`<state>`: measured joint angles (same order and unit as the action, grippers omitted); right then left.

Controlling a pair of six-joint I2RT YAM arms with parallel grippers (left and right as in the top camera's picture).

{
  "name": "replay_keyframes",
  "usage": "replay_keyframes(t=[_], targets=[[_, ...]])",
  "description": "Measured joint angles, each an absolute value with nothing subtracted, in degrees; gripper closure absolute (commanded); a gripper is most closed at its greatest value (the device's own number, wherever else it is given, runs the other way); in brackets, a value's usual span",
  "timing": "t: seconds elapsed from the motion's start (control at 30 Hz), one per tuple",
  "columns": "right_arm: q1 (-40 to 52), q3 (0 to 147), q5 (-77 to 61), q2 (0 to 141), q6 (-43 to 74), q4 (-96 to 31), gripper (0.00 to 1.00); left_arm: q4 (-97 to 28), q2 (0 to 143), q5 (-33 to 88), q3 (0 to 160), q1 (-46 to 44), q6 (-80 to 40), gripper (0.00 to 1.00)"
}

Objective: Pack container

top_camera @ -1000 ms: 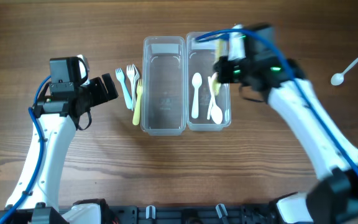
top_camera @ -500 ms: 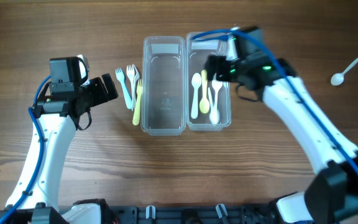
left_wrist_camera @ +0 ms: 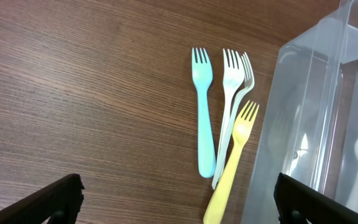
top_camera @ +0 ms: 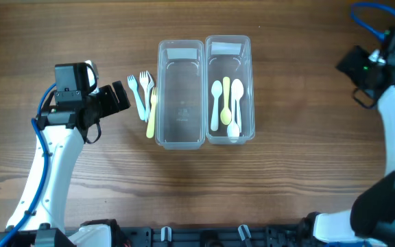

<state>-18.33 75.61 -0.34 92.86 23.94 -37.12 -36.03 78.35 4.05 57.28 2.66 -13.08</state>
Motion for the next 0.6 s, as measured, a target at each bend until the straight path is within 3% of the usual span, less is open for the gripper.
replay_keyframes(t=[0.13,0.2,0.6], targets=[[-22.09,75.68,-0.14,98.00,23.46,-35.44,0.17,-36.05,78.35,4.05,57.28,2.66,-13.08,0.00],[-23.35,75.66,-0.16,101.19,23.40,-34.74,0.23,-36.03,78.35,4.05,57.28,2.66,-13.08,0.00],[-26.79,75.68,-0.16,109.60,22.31,-26.02,0.20,-36.05,78.35,4.05,57.28,2.66,-13.08,0.00]])
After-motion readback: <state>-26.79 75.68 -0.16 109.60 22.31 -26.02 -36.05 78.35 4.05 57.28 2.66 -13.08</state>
